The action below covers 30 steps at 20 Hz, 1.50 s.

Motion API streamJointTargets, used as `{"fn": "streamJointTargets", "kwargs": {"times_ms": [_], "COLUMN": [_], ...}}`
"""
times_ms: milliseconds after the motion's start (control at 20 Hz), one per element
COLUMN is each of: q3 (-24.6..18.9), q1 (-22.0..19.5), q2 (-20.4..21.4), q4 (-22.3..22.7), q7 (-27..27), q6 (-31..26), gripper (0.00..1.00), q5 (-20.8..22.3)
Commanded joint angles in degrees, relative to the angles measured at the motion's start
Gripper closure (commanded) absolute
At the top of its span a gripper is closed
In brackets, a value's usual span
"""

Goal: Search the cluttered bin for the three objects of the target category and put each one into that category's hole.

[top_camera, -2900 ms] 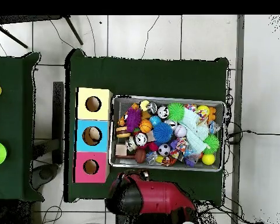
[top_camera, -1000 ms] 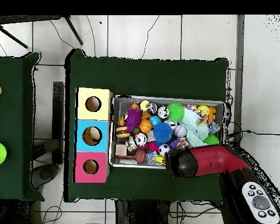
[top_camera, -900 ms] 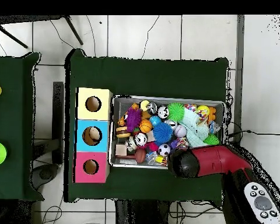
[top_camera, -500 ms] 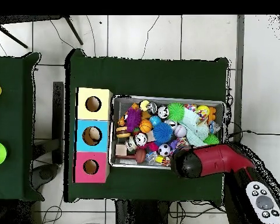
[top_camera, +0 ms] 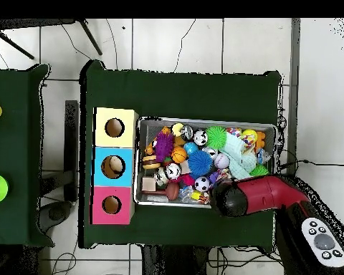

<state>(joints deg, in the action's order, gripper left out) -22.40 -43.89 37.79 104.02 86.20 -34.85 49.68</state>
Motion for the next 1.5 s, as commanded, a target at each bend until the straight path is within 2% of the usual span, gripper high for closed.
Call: {"fn": "streamJointTargets", "kwargs": {"times_ms": [50,150,400,550,750,800,950,1050,1100,1200,1300,1500], "q3": [-5.53,-5.69,-4.98,-4.89,-7.72,-8.21,-10.85,-14.45,-18.05,-23.08,-26.36,-30.8], "q1": [-1.83,-2.61,-2.03,-2.02,-3.9,-3.96,-5.74,-6.88,-9.3,-12.31,-13.89,-15.34], "q2": [-4.62,-5.54,-5.05,-5.17,-3.93,-3.58,-3.14,-2.1,-1.54,-1.17,-0.53,-0.31], "q4": [-4.66,-5.13,-6.37,-6.26,-4.27,-4.07,-3.18,-1.8,0.16,2.65,3.85,4.63], "q7": [-17.86,-18.28,-21.2,-20.15,-19.09,-17.65,-17.99,-20.98,-21.39,-21.09,-21.29,-21.2], "q6": [-1.71,-1.31,-5.72,-4.61,-3.03,-2.43,-1.22,-3.09,-3.35,-3.25,-4.38,-5.31], "gripper": [0.0,0.0,0.0,0.0,0.0,1.0,1.0,1.0,1.0,1.0,1.0,1.0], "q5": [5.11,6.01,7.55,8.16,5.13,5.13,3.09,0.73,-2.69,-6.41,-8.69,-10.43]}}
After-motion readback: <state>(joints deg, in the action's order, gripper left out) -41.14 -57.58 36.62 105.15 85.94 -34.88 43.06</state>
